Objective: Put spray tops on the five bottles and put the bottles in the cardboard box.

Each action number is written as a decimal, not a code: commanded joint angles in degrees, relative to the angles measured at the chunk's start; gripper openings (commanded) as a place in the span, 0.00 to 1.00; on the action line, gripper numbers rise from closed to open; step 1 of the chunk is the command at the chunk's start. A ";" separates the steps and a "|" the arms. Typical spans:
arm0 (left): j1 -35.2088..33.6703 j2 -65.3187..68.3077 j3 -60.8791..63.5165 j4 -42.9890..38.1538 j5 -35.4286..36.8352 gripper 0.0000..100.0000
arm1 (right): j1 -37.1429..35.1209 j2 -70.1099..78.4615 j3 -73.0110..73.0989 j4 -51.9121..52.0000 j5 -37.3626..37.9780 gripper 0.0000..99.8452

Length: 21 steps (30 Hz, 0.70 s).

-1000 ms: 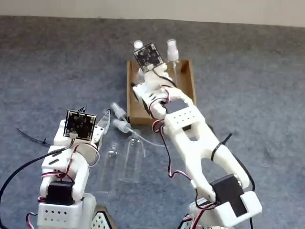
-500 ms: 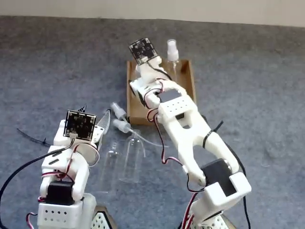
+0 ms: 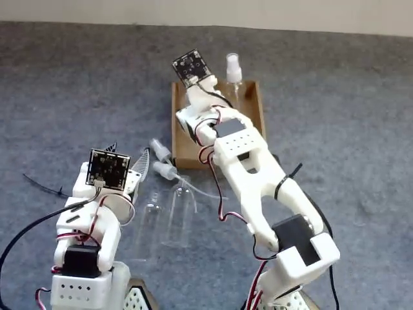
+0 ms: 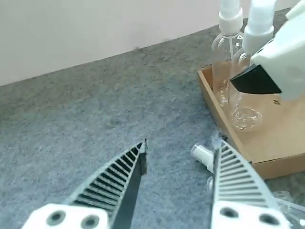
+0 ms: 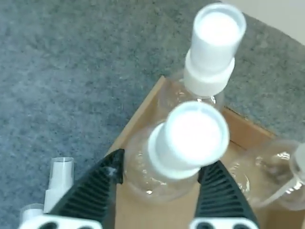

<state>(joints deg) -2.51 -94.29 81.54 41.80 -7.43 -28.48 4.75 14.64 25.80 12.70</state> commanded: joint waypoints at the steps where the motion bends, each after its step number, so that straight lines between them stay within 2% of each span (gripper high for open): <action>1: -0.92 0.13 -0.31 -1.76 0.53 0.20 | -0.57 -0.92 -3.82 0.22 0.62 0.12; 18: -0.92 0.13 -0.31 -1.76 0.53 0.20 | -0.57 -1.01 -3.82 1.19 0.62 0.12; 21: -0.92 0.13 -0.31 -1.76 0.53 0.20 | -0.66 -1.10 -3.82 2.24 0.62 0.16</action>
<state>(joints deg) -2.51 -94.29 81.54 41.80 -7.43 -28.48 4.75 14.64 26.77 12.70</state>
